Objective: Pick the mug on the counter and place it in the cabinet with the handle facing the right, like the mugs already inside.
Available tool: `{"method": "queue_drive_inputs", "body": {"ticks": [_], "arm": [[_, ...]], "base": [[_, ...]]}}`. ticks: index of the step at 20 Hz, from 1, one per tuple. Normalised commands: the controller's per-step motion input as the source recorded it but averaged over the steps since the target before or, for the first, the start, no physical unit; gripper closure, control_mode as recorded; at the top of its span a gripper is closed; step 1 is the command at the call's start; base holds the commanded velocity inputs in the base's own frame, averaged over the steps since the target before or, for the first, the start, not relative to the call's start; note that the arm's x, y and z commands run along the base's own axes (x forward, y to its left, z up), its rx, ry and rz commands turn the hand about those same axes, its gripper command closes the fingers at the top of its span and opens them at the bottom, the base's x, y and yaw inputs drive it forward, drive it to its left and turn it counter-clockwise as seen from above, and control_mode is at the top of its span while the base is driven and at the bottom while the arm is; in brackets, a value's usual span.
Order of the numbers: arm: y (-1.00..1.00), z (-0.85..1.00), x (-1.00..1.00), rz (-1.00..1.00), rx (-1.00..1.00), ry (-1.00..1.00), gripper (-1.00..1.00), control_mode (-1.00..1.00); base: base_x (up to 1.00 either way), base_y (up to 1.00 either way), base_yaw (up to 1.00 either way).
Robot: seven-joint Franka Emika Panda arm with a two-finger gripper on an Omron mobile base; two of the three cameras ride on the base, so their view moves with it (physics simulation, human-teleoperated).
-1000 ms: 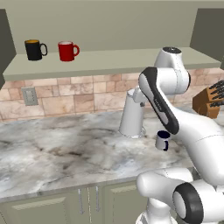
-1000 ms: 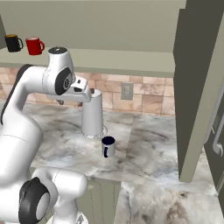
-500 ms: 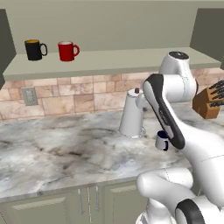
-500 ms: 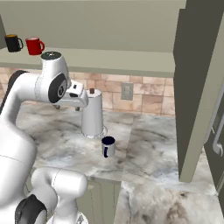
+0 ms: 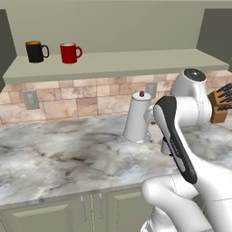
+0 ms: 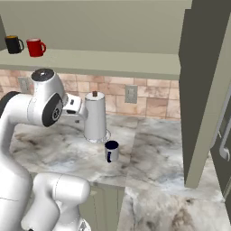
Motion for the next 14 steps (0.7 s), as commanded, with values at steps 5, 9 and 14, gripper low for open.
{"method": "queue_drive_inputs", "body": {"ticks": [5,9,14], "arm": [[-0.08,-0.21,-0.17,0.0,-0.02,-0.1,-1.0,-1.0],[-0.18,-0.12,0.0,0.0,0.0,0.0,-1.0,-1.0],[-0.24,-0.11,0.0,0.0,0.0,0.0,-1.0,-1.0]], "base": [[0.0,0.0,0.0],[0.0,0.0,0.0],[0.0,0.0,0.0]]}}
